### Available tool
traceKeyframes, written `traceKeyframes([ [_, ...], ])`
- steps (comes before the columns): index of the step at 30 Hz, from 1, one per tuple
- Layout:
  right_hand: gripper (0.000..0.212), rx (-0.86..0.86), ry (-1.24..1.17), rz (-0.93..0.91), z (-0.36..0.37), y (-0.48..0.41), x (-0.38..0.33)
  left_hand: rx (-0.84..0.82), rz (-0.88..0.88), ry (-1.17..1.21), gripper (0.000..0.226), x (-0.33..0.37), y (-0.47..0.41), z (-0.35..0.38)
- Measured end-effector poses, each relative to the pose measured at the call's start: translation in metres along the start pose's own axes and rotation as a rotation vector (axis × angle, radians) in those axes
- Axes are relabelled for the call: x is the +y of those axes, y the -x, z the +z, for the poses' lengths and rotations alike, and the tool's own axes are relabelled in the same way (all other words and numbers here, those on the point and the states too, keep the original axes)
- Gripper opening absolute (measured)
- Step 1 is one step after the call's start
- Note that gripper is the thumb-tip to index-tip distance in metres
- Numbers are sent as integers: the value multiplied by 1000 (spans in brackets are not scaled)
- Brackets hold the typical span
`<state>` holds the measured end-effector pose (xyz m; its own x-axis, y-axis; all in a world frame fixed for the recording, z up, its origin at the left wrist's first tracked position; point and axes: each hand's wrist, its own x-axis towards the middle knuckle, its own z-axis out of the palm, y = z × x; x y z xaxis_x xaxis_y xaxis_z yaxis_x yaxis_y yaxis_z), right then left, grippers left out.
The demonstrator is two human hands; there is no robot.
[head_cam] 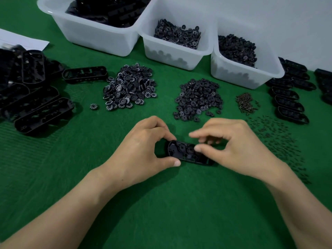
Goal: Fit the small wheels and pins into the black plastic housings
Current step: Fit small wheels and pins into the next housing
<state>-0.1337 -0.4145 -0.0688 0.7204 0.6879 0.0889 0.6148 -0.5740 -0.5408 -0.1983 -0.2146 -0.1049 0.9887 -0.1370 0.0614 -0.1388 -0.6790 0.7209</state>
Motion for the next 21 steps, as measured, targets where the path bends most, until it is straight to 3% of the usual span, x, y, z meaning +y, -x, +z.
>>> traceKeyframes([
  [5,15,144,127,100,8,-31,8,-1,6,-3,42,0,0,0],
  [14,13,117,257,91,25,-61,-1,12,-3,9,40,0,-1,0],
  [21,8,67,193,47,22,-50,0,6,7,5,41,0,-1,0],
])
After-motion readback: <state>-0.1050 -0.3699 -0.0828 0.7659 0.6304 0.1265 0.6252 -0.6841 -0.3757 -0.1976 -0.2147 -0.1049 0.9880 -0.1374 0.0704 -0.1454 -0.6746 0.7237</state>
